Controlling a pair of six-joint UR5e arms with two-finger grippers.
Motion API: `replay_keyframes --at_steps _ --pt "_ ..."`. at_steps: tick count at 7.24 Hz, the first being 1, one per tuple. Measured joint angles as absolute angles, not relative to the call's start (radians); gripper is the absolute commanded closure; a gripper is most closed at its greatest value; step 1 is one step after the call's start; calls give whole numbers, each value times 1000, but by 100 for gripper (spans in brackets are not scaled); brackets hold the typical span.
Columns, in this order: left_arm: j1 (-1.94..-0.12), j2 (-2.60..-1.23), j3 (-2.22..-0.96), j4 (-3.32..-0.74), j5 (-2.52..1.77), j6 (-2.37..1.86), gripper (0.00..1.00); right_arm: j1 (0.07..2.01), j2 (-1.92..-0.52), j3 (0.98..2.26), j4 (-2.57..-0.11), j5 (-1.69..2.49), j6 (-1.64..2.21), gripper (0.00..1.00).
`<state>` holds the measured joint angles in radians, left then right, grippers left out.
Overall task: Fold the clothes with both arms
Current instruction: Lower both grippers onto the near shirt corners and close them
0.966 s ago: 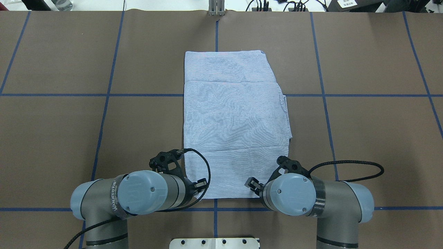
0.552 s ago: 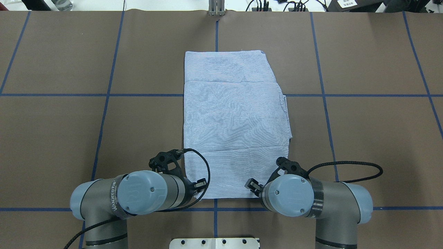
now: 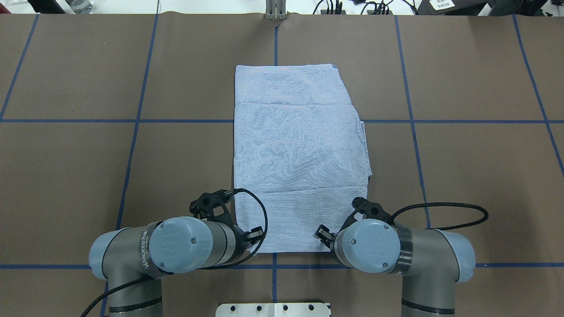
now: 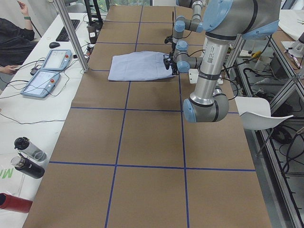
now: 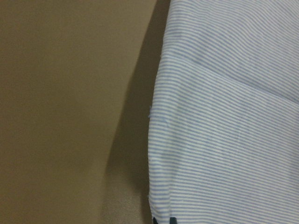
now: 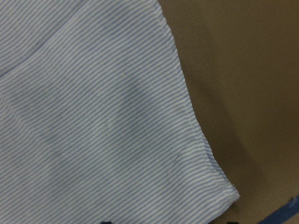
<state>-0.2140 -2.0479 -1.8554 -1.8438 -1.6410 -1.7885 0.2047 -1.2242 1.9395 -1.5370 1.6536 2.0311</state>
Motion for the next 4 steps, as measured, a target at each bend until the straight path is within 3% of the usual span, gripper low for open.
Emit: replay_keyframes --at_steps 2,4 --pt "-213 -2049 -1857 -1844 -1640 -1789 100 204 -1224 1930 -1537 1654 2027 12" --pt "-213 -2049 -1858 -1844 -1640 -1789 100 204 -1220 1919 -1538 1656 2025 41"
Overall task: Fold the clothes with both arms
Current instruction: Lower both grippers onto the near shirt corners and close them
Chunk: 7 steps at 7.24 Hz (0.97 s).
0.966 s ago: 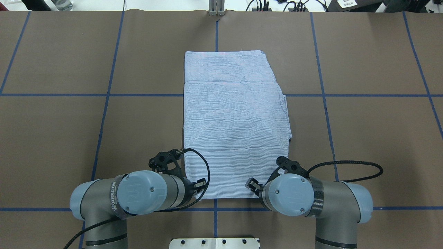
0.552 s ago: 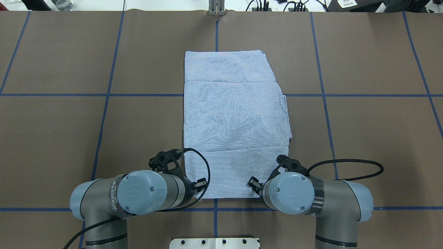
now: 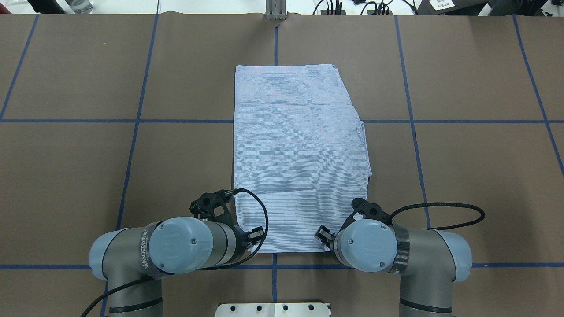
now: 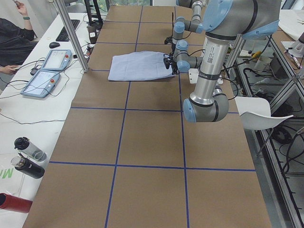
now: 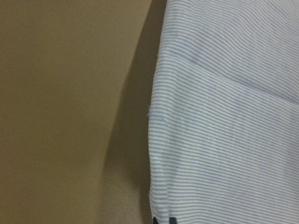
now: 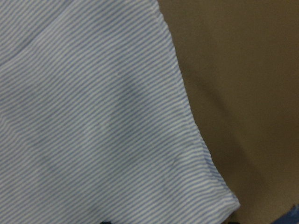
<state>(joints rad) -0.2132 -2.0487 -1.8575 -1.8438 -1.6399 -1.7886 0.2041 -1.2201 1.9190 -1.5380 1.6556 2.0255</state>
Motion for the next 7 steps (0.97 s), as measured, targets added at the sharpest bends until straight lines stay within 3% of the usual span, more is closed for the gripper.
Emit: replay_keyframes --at_steps 2,4,7 --pt "-213 -2048 -1858 -1844 -1640 -1789 100 206 -1218 1917 -1538 1658 2025 80" --pt "-214 -2046 -1857 -1844 -1640 -1789 100 210 -1215 1919 -1539 1661 2025 100" --pt "-215 -2044 -1856 -1844 -1640 -1789 100 216 -1174 1918 -1581 1659 2027 100"
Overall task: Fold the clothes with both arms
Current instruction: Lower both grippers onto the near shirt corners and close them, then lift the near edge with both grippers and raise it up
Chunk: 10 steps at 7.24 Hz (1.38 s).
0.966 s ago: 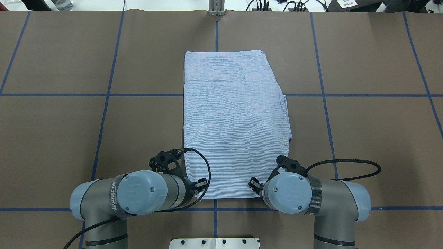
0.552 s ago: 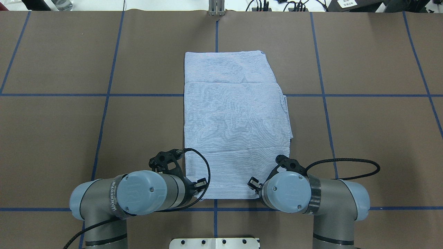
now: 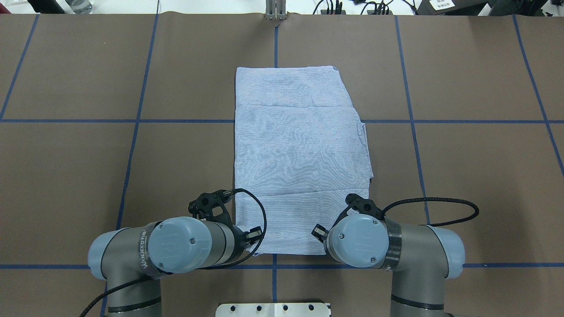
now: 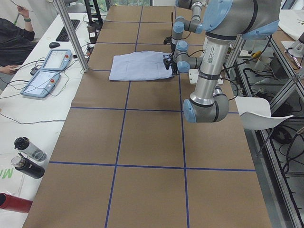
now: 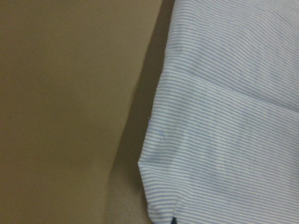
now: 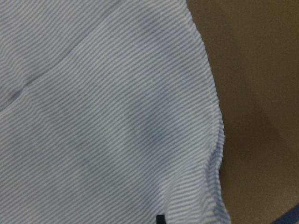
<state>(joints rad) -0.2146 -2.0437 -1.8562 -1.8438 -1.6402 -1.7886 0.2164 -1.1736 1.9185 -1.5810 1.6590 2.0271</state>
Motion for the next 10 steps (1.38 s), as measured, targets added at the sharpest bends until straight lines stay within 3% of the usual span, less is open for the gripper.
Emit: replay_keyframes --at_steps 4,10 --pt "-218 -2040 -1896 -1843 -1644 -1787 100 236 -1159 1949 -1594 1680 2028 100" --pt "-208 -2032 -2117 -1663 -1686 -1787 100 291 -1267 2169 -1591 1963 1985 100"
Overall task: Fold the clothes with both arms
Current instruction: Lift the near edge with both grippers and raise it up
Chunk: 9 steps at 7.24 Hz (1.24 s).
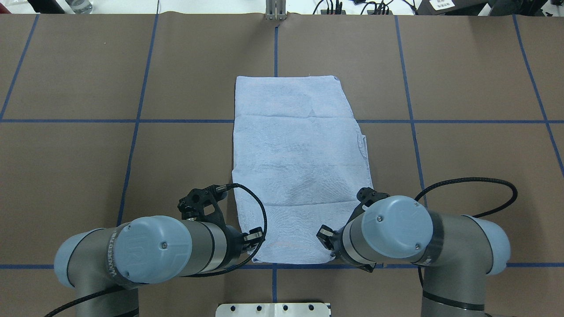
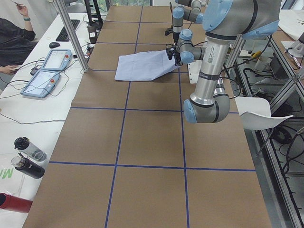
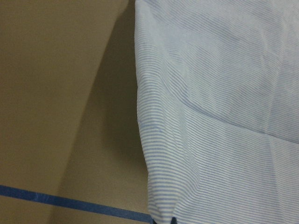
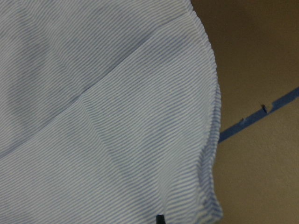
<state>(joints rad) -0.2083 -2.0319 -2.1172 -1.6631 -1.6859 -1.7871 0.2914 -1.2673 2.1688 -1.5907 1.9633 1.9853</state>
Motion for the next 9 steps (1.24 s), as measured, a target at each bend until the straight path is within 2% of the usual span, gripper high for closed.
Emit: replay_keyframes --at_steps 6,9 --pt "-130 -2032 -2423 -1424 -1886 -1850 100 369 -1279 2335 -1590 2406 1990 100" --pt "-173 -2036 -2489 -1373 -1906 -1851 100 412 -1263 2320 -1589 2440 1990 100"
